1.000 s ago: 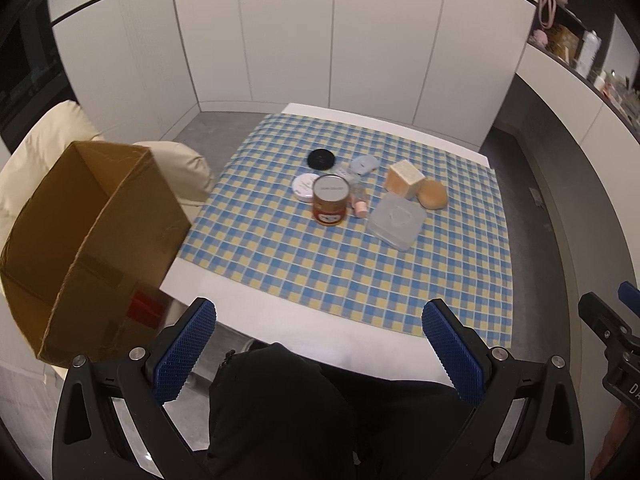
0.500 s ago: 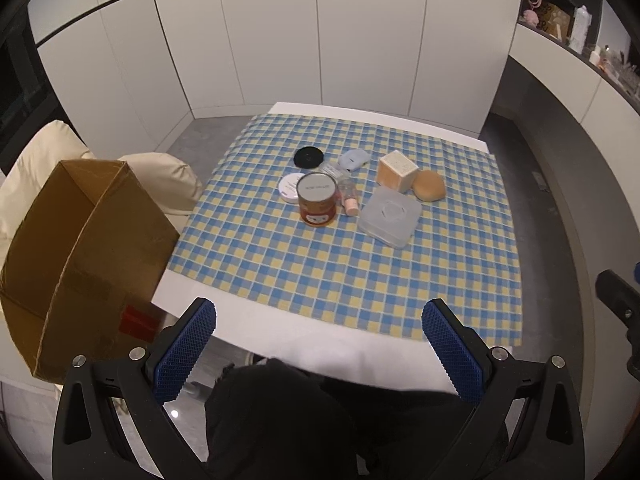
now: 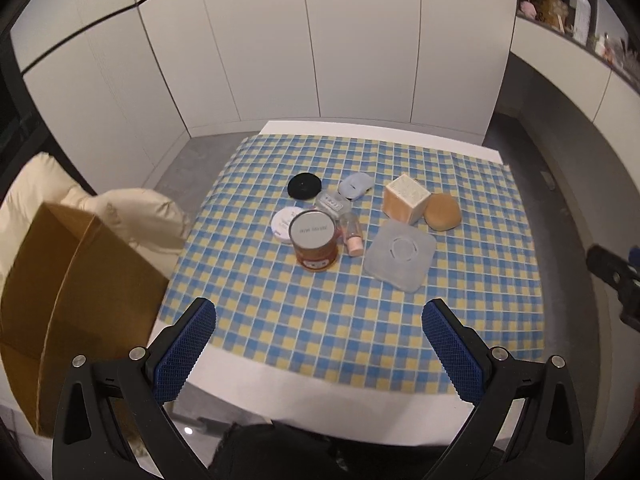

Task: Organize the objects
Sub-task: 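Move both tools toward the tin can and the frosted square lid, then grasp the red tin can with the left tool while the right tool grasps the frosted lid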

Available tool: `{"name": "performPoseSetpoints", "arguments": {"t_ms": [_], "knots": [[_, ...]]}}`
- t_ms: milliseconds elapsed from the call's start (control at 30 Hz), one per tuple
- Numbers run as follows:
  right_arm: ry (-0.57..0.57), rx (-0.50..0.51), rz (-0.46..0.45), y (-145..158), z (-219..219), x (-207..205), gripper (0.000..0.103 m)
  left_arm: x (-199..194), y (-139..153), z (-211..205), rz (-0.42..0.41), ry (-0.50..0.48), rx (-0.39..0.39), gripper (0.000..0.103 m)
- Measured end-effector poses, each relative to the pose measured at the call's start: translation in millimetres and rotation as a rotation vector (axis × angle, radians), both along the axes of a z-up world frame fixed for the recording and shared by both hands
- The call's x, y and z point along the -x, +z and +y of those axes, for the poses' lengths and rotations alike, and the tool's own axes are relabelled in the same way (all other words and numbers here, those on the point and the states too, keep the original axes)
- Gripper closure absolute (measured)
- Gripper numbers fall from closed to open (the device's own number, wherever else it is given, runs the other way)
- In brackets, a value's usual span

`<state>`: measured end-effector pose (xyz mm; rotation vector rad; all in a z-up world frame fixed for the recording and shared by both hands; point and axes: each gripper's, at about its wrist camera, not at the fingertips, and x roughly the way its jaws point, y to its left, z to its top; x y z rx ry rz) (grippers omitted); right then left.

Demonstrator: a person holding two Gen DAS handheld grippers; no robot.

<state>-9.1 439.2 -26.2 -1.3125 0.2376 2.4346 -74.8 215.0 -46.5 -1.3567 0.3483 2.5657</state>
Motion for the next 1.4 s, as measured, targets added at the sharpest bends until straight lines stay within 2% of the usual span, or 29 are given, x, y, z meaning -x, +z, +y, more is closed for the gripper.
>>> {"name": "performPoseSetpoints", "arguments": {"t_ms": [133, 267, 400, 567, 700, 833, 967, 1233, 1400], "knots": [[0.040, -0.025, -0.038, -23.4, -0.7, 15.7, 0.005, 6.2, -9.5, 6.6, -0.019, -0.024, -0.011, 0.001], [0.030, -0.006, -0.023, -39.4, 3.9, 23.5, 0.005, 14.8, -17.2, 7.9, -0.010, -0.042, -0.043, 0.001], [0.040, -0.033, -0.060, -54.8, 1.9, 33.7, 0.005, 27.4, -27.9, 3.2, -0.043, -0.021, -0.060, 0.001], [0.086, -0.013, -0.100, -79.9, -6.8, 47.2, 0.005, 44.4, -47.7, -0.4, -0.026, -0.015, -0.011, 0.001], [0.099, 0.024, -0.096, -94.1, -13.4, 58.6, 0.005, 63.9, -68.6, -6.8, -0.088, -0.001, -0.043, 0.001], [0.145, 0.026, -0.098, -99.6, -25.4, 71.5, 0.005, 74.1, -81.4, -10.3, -0.089, 0.001, 0.002, 0.001], [0.188, 0.032, -0.093, -104.0, -41.1, 85.5, 0.005, 87.5, -93.6, -17.6, -0.104, 0.011, 0.001, 0.001], [0.267, 0.017, -0.157, -138.1, -66.9, 101.9, 0.005, 109.3, -116.8, -19.8, -0.123, -0.008, 0.008, 0.004], [0.278, 0.007, -0.208, -163.2, -71.2, 112.8, 0.005, 123.2, -130.7, -16.0, -0.139, -0.015, 0.006, 0.004]]}}
